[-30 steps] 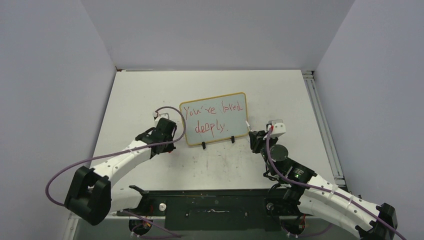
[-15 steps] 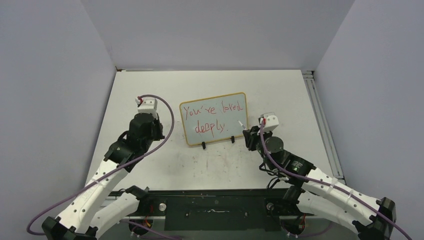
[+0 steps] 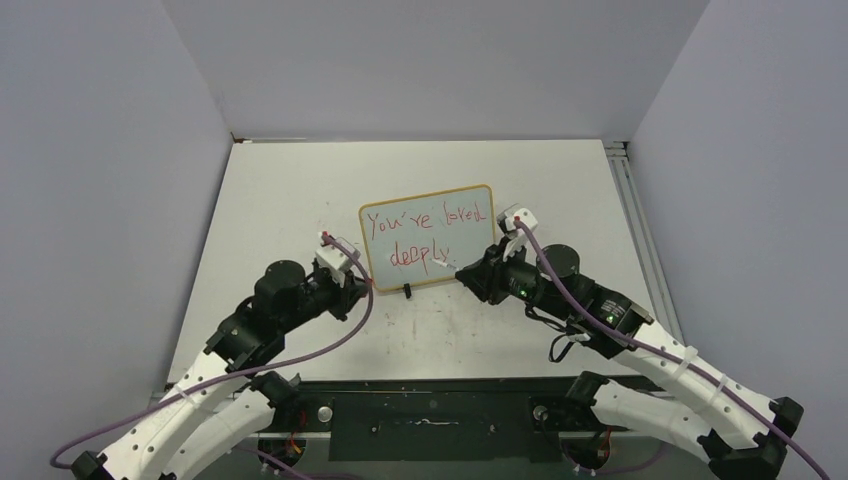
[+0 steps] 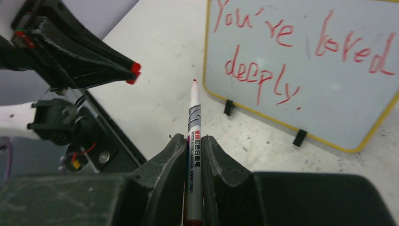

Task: Write a sentence on the whiteboard
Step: Insert the whiteboard marker without the cap into the pen cap.

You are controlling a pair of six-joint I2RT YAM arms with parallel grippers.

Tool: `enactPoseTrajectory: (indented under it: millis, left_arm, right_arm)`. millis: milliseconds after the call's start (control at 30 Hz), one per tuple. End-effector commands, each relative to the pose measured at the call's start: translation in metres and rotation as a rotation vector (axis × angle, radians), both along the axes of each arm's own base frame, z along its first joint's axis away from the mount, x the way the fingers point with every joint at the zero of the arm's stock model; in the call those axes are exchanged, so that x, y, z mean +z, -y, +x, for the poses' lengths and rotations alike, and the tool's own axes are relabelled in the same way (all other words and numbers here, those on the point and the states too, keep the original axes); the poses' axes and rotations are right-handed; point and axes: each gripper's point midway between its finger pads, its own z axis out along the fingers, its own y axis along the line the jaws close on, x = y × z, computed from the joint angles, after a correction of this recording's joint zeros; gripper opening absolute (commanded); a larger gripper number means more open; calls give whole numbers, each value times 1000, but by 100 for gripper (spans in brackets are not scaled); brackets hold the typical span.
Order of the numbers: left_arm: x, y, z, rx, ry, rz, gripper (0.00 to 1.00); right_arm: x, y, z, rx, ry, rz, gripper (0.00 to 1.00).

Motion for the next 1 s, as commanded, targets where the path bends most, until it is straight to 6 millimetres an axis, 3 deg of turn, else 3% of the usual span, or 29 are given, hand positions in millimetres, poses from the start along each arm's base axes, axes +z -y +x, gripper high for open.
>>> enactPoseTrajectory:
  millis: [0, 167, 367, 633, 967]
  left_arm:
    - [18, 45, -33, -285, 70, -81, 0]
    - [9, 67, -61, -430, 34, -71, 0]
    - [7, 81, -84, -537, 30, -71, 0]
    - [3, 87, -99, -600, 34, -58, 0]
    - [3, 87, -102, -608, 39, -56, 0]
  right_arm:
    - [11, -23, -46, 273, -116, 18, 5]
    - [11, -33, -76, 442, -223, 8, 5]
    - [-1, -38, -93, 539, -315, -4, 5]
    - [-5, -38, -92, 544, -318, -31, 5]
    - [-4, -35, -90, 531, -302, -51, 5]
